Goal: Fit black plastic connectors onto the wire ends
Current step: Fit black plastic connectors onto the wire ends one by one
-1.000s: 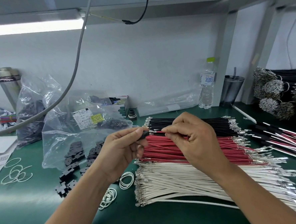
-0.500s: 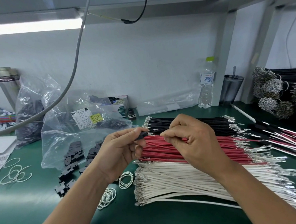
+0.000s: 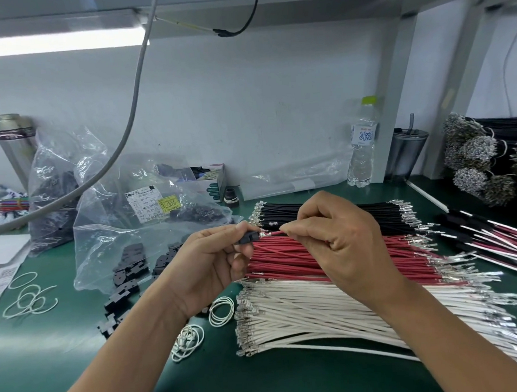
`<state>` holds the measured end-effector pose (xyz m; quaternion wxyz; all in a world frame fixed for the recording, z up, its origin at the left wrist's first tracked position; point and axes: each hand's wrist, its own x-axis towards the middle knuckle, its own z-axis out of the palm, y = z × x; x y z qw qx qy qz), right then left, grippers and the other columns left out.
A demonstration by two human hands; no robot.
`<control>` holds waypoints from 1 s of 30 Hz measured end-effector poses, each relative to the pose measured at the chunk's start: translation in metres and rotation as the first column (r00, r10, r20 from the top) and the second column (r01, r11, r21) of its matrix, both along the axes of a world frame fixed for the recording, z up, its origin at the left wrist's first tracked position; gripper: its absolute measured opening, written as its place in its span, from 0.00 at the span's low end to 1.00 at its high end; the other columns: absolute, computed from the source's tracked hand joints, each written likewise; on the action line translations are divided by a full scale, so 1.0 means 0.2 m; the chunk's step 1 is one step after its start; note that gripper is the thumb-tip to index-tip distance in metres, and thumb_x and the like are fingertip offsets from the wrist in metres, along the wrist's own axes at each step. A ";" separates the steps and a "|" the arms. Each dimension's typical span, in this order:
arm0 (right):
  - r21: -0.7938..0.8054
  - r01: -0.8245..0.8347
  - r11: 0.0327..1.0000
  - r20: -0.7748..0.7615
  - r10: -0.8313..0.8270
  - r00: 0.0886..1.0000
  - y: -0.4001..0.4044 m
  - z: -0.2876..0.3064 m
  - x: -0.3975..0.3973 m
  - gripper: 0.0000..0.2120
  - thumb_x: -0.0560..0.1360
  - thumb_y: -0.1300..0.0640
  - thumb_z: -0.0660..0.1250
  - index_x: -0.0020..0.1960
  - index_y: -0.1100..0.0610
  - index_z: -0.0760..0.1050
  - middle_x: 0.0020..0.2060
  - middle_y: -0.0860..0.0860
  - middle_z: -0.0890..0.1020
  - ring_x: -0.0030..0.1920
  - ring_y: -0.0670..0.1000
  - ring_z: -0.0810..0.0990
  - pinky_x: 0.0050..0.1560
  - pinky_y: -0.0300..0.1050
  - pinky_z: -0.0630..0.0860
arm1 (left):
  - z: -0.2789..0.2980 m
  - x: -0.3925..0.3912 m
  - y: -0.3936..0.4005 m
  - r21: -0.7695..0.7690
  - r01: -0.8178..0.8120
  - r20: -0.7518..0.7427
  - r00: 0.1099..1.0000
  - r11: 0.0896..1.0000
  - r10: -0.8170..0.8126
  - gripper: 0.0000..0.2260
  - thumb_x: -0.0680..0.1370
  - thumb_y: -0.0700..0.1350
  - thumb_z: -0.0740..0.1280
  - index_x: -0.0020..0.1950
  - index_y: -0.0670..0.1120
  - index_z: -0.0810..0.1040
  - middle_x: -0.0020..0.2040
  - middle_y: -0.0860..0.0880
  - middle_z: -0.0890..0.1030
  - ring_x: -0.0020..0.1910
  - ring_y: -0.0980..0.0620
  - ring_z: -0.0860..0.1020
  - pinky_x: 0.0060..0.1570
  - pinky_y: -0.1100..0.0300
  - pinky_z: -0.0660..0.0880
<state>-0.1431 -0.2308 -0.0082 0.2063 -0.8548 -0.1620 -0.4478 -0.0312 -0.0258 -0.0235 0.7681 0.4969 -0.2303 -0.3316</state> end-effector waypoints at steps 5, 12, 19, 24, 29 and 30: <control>0.049 0.029 0.998 0.002 -0.029 1.000 0.01 -0.01 0.00 0.06 0.75 0.59 0.74 0.50 0.55 0.87 0.39 0.47 0.79 0.40 0.47 0.78 0.38 0.45 0.77 | 0.00 0.00 0.00 -0.008 0.005 -0.001 1.000 1.000 -0.005 0.08 0.79 0.44 0.69 0.51 0.42 0.86 0.35 0.46 0.80 0.27 0.55 0.75 0.29 0.65 0.74; 0.145 -0.018 0.989 -0.033 0.023 0.999 0.03 -0.01 0.00 0.05 0.74 0.60 0.74 0.49 0.56 0.87 0.39 0.46 0.79 0.40 0.47 0.79 0.39 0.46 0.77 | -0.01 0.01 0.00 -0.020 0.012 -0.003 1.000 1.000 -0.012 0.09 0.75 0.46 0.74 0.52 0.42 0.86 0.35 0.46 0.81 0.27 0.55 0.75 0.29 0.64 0.74; 0.107 0.006 0.994 -0.053 0.000 0.999 0.03 -0.02 0.00 0.05 0.75 0.58 0.74 0.49 0.54 0.87 0.39 0.45 0.78 0.38 0.46 0.77 0.37 0.43 0.76 | -0.01 0.01 0.00 -0.029 -0.002 -0.014 1.000 1.000 0.001 0.09 0.78 0.44 0.71 0.53 0.41 0.86 0.35 0.46 0.81 0.27 0.55 0.75 0.29 0.63 0.75; 0.031 -0.012 0.999 -0.100 0.015 0.995 0.00 0.00 0.00 0.05 0.74 0.60 0.76 0.49 0.54 0.87 0.40 0.45 0.78 0.40 0.46 0.78 0.38 0.48 0.77 | 0.01 0.00 0.01 0.014 -0.018 0.005 1.000 1.000 0.018 0.09 0.78 0.45 0.70 0.51 0.41 0.86 0.34 0.46 0.80 0.26 0.55 0.74 0.28 0.64 0.74; 0.010 0.001 1.000 -0.134 0.001 0.991 0.01 0.00 -0.01 0.05 0.74 0.60 0.76 0.49 0.53 0.87 0.40 0.43 0.78 0.40 0.44 0.77 0.39 0.46 0.77 | 0.01 -0.01 0.00 0.069 -0.047 0.022 0.999 0.997 0.045 0.10 0.75 0.45 0.72 0.51 0.40 0.86 0.34 0.45 0.79 0.26 0.54 0.73 0.27 0.65 0.73; 0.034 0.001 0.999 -0.166 0.005 0.986 0.01 -0.01 0.00 0.05 0.74 0.59 0.76 0.49 0.52 0.87 0.40 0.42 0.78 0.40 0.44 0.78 0.39 0.47 0.78 | 0.01 -0.01 0.00 0.076 -0.054 0.024 0.998 0.996 0.052 0.11 0.75 0.45 0.72 0.52 0.40 0.86 0.34 0.45 0.78 0.27 0.54 0.73 0.28 0.65 0.73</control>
